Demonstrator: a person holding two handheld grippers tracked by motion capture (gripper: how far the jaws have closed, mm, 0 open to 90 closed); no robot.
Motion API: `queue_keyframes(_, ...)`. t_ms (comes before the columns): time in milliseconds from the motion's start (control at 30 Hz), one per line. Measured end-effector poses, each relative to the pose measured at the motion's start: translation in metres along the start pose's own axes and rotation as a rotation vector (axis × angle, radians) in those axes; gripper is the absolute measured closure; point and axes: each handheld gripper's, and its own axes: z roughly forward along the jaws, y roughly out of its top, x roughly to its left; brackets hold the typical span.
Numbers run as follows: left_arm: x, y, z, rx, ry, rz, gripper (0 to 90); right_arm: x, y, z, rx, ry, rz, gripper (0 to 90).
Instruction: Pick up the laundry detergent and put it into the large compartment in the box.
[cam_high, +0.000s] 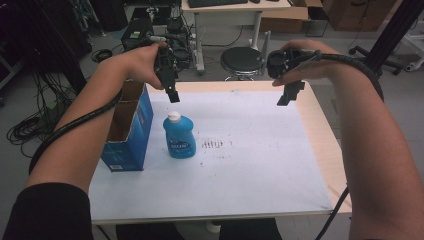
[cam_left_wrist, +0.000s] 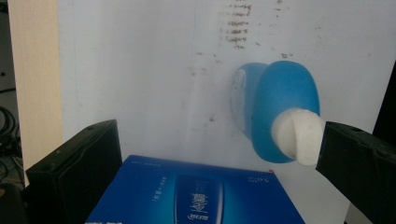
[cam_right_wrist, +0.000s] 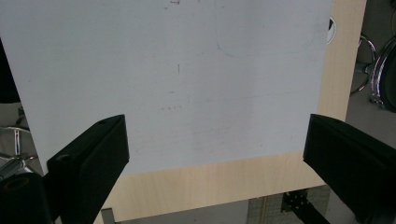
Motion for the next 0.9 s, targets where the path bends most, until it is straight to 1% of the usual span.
queue_keyframes(167,-0.007,0.000,0.000,0.011,0.002,0.009,0.2,0.000,0.002,0.002,0.005,-0.001,-0.006,6.7)
queue_keyframes(200,-0.011,0.002,0.000,0.009,-0.001,0.018,0.2,0.001,0.003,0.002,0.003,-0.001,-0.008,6.7)
queue_keyframes(267,-0.012,0.002,0.001,0.007,0.000,0.021,0.2,0.002,0.004,0.002,0.003,-0.004,-0.011,6.6)
queue_keyframes(567,-0.029,0.006,0.004,0.019,0.006,0.055,0.2,0.006,0.006,0.001,-0.003,-0.006,-0.016,6.6)
queue_keyframes(700,-0.032,0.006,0.005,0.020,0.003,0.058,0.2,0.007,0.008,0.002,-0.004,-0.005,-0.022,6.7)
queue_keyframes(767,-0.034,0.005,0.006,0.023,0.000,0.052,0.2,0.008,0.008,0.003,-0.003,-0.004,-0.024,6.7)
queue_keyframes(800,-0.035,0.005,0.006,0.024,0.002,0.059,0.2,0.008,0.009,0.003,-0.004,-0.004,-0.024,6.6)
queue_keyframes(900,-0.038,0.005,0.008,0.023,-0.001,0.061,0.2,0.009,0.009,0.004,-0.007,-0.004,-0.022,6.7)
